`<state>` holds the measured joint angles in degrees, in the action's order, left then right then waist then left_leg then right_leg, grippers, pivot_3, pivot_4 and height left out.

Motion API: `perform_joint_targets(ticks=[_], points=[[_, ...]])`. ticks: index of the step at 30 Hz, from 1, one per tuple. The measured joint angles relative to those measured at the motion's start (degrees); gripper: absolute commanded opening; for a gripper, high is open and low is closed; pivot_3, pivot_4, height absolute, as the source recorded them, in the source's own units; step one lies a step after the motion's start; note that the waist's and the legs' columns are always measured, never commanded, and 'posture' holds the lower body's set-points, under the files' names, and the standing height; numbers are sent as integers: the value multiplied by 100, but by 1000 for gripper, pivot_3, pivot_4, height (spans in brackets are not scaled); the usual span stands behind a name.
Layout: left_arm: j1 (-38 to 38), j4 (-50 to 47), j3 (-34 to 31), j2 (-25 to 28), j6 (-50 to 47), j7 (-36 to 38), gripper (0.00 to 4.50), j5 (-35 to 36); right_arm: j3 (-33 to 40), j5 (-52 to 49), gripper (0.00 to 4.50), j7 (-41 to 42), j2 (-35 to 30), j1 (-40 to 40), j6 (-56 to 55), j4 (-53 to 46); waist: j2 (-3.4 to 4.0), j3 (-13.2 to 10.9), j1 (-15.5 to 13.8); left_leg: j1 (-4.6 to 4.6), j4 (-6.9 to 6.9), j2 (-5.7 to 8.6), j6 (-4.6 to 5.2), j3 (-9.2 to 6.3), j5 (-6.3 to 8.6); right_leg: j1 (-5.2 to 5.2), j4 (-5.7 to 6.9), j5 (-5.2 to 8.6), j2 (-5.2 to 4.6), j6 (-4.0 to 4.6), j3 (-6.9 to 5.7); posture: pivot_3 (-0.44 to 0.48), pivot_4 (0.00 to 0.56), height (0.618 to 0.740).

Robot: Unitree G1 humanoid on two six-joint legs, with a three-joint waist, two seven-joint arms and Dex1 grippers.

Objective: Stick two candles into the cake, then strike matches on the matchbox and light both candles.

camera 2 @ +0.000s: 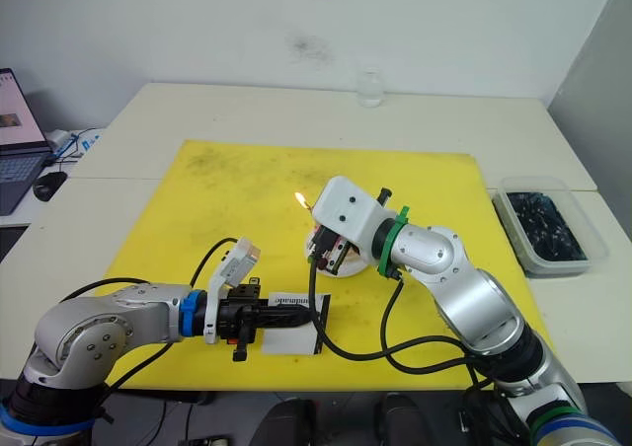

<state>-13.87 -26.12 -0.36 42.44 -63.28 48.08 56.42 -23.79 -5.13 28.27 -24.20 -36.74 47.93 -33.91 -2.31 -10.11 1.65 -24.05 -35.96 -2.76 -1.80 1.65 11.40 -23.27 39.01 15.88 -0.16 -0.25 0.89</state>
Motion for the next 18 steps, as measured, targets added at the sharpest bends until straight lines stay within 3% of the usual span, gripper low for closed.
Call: perform_joint_targets(ticks=[18], points=[[-11, 10, 6, -22, 4, 0, 0, -10, 35, -16, 15, 47, -192, 209, 155, -124, 0, 0, -1, -1, 1, 0, 0, 0, 0, 0, -1, 0, 0, 0, -1, 0, 150, 740]])
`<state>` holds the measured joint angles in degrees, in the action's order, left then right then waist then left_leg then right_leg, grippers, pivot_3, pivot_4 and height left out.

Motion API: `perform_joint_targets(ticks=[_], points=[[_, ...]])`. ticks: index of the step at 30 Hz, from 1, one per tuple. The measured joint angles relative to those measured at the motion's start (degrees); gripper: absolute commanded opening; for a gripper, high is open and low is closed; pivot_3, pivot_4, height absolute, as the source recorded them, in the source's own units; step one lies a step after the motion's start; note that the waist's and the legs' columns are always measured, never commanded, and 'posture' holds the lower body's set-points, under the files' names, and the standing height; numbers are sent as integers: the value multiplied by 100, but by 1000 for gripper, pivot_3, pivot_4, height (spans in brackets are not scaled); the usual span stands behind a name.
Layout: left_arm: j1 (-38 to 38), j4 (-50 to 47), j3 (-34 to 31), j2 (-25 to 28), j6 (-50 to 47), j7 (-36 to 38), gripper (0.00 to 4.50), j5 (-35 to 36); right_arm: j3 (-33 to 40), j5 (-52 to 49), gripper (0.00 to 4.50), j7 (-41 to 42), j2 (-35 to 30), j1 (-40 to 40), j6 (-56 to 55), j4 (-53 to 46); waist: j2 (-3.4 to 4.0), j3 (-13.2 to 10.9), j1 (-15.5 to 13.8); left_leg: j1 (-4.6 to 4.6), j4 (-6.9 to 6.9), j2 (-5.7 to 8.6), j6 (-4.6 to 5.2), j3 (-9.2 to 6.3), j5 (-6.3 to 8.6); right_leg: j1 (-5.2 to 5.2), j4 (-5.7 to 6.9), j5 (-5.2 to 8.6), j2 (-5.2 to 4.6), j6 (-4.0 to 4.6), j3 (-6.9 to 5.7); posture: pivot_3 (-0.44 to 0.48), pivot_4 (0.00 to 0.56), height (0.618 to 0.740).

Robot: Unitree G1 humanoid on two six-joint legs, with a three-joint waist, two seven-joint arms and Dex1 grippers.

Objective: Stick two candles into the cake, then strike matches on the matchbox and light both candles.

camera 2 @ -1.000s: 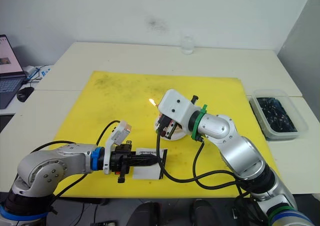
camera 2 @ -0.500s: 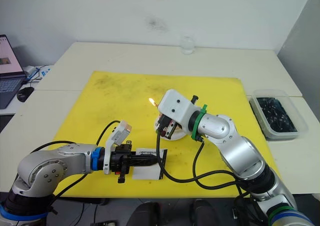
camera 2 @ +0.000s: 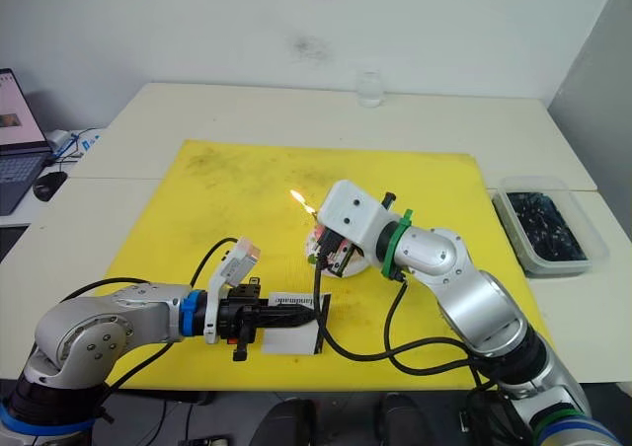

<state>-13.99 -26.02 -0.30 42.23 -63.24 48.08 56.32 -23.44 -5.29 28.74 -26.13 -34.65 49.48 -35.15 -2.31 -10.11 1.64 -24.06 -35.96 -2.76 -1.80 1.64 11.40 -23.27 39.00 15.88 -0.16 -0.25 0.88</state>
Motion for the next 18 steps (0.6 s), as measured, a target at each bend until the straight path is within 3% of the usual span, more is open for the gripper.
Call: perform_joint_targets(ticks=[5, 10, 14, 18], points=[[-25, 70, 13, -85, 5, -16, 0, -7, 393, -77, 15, 106, -390, 490, 246, -532, 0, 0, -4, -2, -1, 2, 0, 1, 0, 0, -3, 0, -2, 0, 1, 0, 150, 740], [-23, 93, 28, -141, 3, -29, 0, -8, 1574, -163, 15, 144, -1143, 1215, 569, -965, 0, 0, -16, -2, -2, 4, 0, 1, 0, 1, -3, 0, -4, -1, 1, 0, 150, 740], [-16, 107, 115, -228, -5, -57, 0, -7, 2522, -25, 15, 120, -1712, 1775, 525, -885, -1, 0, -20, -2, -1, 4, 0, 0, 0, 1, -3, 0, -2, 0, -1, 0, 150, 740], [-15, 108, 189, -380, -4, -139, 0, -9, 3224, 197, 15, -47, -1850, 2291, 11, -99, 0, 0, -14, 0, -1, 6, 0, 4, 0, 1, -2, 0, 0, 0, 4, 0, 150, 740]])
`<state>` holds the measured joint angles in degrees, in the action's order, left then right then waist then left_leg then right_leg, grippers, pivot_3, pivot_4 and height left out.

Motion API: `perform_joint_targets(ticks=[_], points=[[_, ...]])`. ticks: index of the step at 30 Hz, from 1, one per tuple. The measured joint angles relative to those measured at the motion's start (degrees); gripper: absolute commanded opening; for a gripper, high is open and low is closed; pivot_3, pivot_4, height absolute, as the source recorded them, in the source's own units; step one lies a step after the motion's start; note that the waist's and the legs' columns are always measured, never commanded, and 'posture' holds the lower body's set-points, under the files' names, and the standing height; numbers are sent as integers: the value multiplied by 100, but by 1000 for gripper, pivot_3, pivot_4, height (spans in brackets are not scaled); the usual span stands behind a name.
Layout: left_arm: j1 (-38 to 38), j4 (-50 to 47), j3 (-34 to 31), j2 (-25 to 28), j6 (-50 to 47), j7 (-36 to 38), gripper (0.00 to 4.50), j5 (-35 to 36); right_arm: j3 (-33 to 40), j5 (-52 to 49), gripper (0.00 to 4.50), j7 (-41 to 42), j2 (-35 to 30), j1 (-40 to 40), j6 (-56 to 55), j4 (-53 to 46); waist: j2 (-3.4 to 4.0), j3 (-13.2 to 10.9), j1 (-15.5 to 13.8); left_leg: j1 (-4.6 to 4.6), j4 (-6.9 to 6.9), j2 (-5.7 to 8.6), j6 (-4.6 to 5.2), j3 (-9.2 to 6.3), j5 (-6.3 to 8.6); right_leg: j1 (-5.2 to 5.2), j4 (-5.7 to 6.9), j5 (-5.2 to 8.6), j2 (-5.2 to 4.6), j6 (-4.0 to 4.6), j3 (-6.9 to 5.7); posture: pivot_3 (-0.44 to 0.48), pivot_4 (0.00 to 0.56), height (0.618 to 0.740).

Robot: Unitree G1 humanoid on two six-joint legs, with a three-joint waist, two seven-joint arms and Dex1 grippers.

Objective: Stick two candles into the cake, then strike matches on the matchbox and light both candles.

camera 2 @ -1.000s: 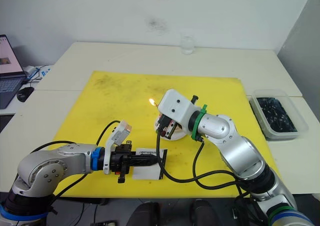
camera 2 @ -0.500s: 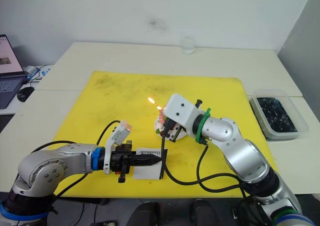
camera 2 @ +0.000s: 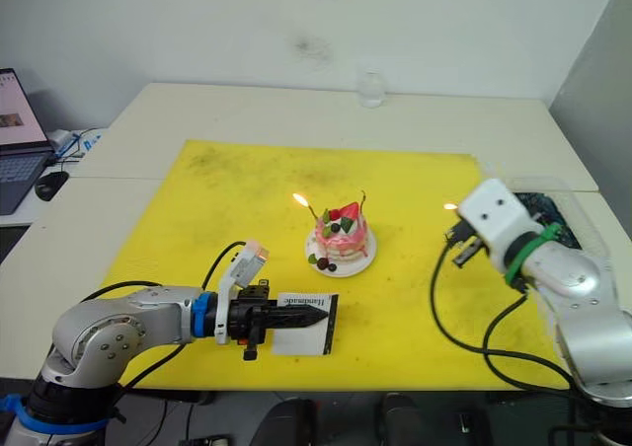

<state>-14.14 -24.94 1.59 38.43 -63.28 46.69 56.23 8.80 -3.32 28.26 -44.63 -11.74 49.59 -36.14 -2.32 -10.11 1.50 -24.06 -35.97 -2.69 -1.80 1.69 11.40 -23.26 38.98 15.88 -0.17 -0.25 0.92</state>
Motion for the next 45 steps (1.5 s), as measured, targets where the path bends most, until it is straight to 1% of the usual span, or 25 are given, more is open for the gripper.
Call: perform_joint_targets(ticks=[3, 5, 9, 13, 16, 17, 18, 19, 24, 27, 29, 31, 34, 37, 39, 41, 45], points=[[28, -3, 29, -42, 4, -57, 0, 0, 365, 232, 15, -243, -36, 119, -618, 1002, 0, 0, 7, 2, -1, 2, 0, 3, 0, 1, 0, 0, 2, 0, 3, 0, 150, 740], [64, -6, 27, -47, 7, -107, 0, 1, 469, 323, 15, -363, -41, 120, -869, 1531, 0, 0, 7, 2, 0, 2, 0, 2, 0, 2, 1, 0, 3, 0, 2, 0, 150, 740], [128, -25, 22, -88, 14, -187, 0, 2, 502, 492, 15, -505, -51, 99, -1376, 2601, 0, 0, 8, 2, 0, 2, 0, 3, 0, 2, 1, 0, 11, 0, 3, 0, 150, 740], [203, -50, 19, -111, 22, -248, 0, 4, 495, 611, 15, -586, -69, -109, -1747, 3411, 3, -1, 17, 3, 0, 2, 0, 5, 0, 2, 2, -1, 13, -1, 5, 0, 150, 740], [234, -57, 17, -111, 25, -274, 0, 5, 495, 653, 571, -649, -57, -297, -1907, 3792, 3, -1, 17, 4, 0, 2, 0, 4, 0, 2, 4, -1, 18, -1, 5, 0, 150, 740], [235, -58, 16, -111, 31, -283, 0, 5, 496, 653, 886, -697, -34, -371, -1960, 3907, 3, -1, 17, 4, 0, 2, 0, 4, 0, 3, 4, -1, 19, -1, 5, 0, 150, 740], [242, -59, 10, -111, 38, -287, 0, 5, 496, 650, 1297, -710, -13, -404, -2009, 3955, 3, -1, 16, 4, 0, 2, 0, 4, 0, 3, 4, -1, 19, -1, 5, 0, 150, 740], [245, -59, 9, -111, 42, -291, 0, 5, 496, 649, 1560, -714, 0, -425, -2027, 3983, 3, -1, 16, 3, 0, 2, 0, 4, 0, 3, 4, -1, 20, -1, 6, 0, 150, 740], [262, -80, -70, -109, 107, -338, 0, 5, 547, 626, 3358, -731, 14, -459, -2055, 3982, 4, -1, 14, 3, 0, 2, 0, 5, 0, 3, 3, -1, 20, -1, 7, 0, 150, 740], [264, -123, -95, -106, 117, -345, 0, 6, 665, 572, 4484, -735, 18, -455, -2065, 3739, 8, 0, 16, 4, 0, 2, 0, 6, 0, 3, 4, -1, 20, -2, 8, 0, 150, 740], [273, -132, -99, -105, 119, -347, 0, 6, 825, 402, 4484, -675, 33, -448, -2065, 3348, 10, -1, 16, 4, 0, 1, 0, 4, 0, 3, 5, -1, 20, -2, 6, 0, 150, 740], [288, -138, -105, -94, 121, -348, 0, 7, 937, 116, 4484, -473, 86, -374, -2039, 2697, 12, -1, 15, 5, 0, -1, 0, 1, 0, 3, 5, -1, 20, -2, 4, 0, 150, 740], [336, -145, -127, -66, 122, -348, 0, 7, 934, -345, 4484, -153, 268, -60, -2002, 1718, 11, -1, 9, 5, 2, -5, -1, -7, 0, 5, 3, -1, 19, -2, -3, 0, 150, 740], [354, -151, -139, -44, 122, -349, 0, 7, 713, -749, 4484, 76, 589, 239, -1852, 1148, 11, -1, 8, 5, 0, -7, -1, -5, 0, 6, 5, -1, 13, -2, -1, 0, 150, 740], [355, -156, -140, -43, 122, -353, 0, 7, 527, -890, 4484, 101, 801, 384, -1766, 992, 11, -1, 8, 6, -4, -3, 0, -1, 0, 8, 5, -3, 11, -5, 2, 0, 150, 740], [354, -158, -139, -40, 122, -353, 0, 7, 296, -914, 4484, -34, 1167, 410, -1721, 1014, 11, -1, 13, 7, -7, -1, 0, 5, 0, 7, 4, -8, 10, -8, 8, 0, 150, 740], [319, -157, -139, -28, 122, -348, 0, 7, -89, -783, 4484, -322, 1559, 368, -1765, 1463, 11, 0, 10, 7, -8, 2, 1, 3, -1, 8, 4, -9, 11, -7, 7, 0, 150, 740]])
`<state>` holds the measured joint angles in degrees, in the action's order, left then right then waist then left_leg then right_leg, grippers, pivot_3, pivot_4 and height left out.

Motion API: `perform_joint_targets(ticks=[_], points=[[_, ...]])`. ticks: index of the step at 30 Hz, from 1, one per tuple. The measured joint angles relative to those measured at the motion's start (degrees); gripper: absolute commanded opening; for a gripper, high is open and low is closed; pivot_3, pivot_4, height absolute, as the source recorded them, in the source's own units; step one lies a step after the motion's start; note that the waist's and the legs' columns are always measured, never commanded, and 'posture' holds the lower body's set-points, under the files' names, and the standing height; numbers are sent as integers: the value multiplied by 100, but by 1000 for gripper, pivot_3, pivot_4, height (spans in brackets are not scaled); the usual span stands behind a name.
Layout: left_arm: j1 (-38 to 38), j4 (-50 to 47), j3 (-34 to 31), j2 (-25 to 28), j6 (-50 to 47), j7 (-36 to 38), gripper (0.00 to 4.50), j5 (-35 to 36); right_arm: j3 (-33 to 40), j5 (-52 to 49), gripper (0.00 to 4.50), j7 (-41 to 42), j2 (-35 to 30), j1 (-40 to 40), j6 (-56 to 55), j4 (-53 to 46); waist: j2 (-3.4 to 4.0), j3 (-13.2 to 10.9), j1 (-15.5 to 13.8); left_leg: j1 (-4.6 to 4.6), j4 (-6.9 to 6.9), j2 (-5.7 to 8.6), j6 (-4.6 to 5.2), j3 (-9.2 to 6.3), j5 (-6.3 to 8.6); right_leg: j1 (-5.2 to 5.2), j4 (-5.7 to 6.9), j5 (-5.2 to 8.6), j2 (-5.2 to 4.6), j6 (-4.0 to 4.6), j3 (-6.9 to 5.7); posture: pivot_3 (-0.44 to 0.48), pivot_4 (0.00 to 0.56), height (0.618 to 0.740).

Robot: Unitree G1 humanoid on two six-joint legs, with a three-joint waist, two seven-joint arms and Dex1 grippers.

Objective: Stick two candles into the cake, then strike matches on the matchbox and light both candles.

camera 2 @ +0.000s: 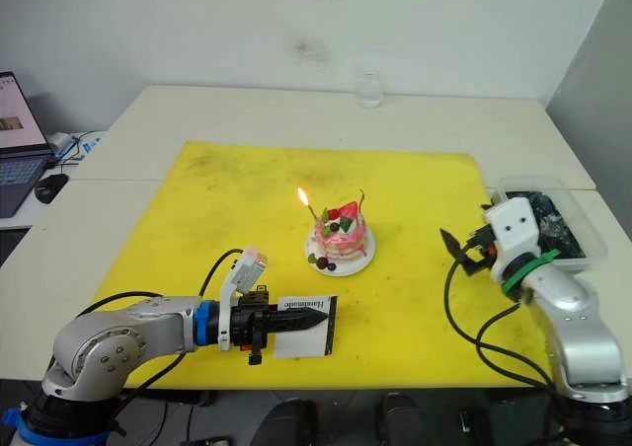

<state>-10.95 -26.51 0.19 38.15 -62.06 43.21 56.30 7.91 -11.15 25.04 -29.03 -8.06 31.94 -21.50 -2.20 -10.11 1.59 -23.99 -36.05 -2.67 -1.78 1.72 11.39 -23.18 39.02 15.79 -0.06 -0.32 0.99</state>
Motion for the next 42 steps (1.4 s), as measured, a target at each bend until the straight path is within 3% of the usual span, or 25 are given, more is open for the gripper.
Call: perform_joint_targets(ticks=[13, 14, 16, 27, 35, 42], points=[[-67, 2, 2, 38, -1, 6, 0, 0, -122, 339, 4484, -643, 701, -283, -302, 1265, 1, 0, 0, -1, 5, -4, 0, -2, 0, -3, 1, 2, 4, 4, -1, 0, 150, 740], [-67, 2, 2, 39, -1, 6, 0, 0, -125, 341, 4323, -658, 707, -297, -293, 1272, 1, 0, 0, -1, 5, -4, 0, -2, 0, -3, 1, 2, 4, 3, 0, 0, 150, 740], [-66, 2, 2, 40, -1, 6, 0, 0, -126, 338, 3944, -688, 725, -336, -258, 1278, 1, 0, 0, -1, 4, -3, 0, 0, 0, -2, 1, 2, 4, 3, 1, 0, 150, 740], [-67, 3, 2, 40, -1, 5, 0, -1, -240, 321, 75, -827, 886, -510, 409, 1149, 0, 1, -2, 0, 2, -2, 0, -3, 0, 0, 1, 2, 3, 2, -1, 0, 150, 740], [-53, 2, 2, 40, -1, 4, 0, -1, -235, 73, 29, -748, 863, -519, 1110, 461, 1, 0, -4, -1, 6, -7, 0, -4, 0, -3, 0, 2, 3, 3, -2, 0, 150, 740], [-40, 1, 9, 90, -3, 11, 0, 2, -230, -555, 29, -258, 133, -326, 2175, -1401, 2, 0, -5, -4, 7, -8, -1, -7, 1, -4, -3, 3, 0, 3, -5, 0, 150, 740]])
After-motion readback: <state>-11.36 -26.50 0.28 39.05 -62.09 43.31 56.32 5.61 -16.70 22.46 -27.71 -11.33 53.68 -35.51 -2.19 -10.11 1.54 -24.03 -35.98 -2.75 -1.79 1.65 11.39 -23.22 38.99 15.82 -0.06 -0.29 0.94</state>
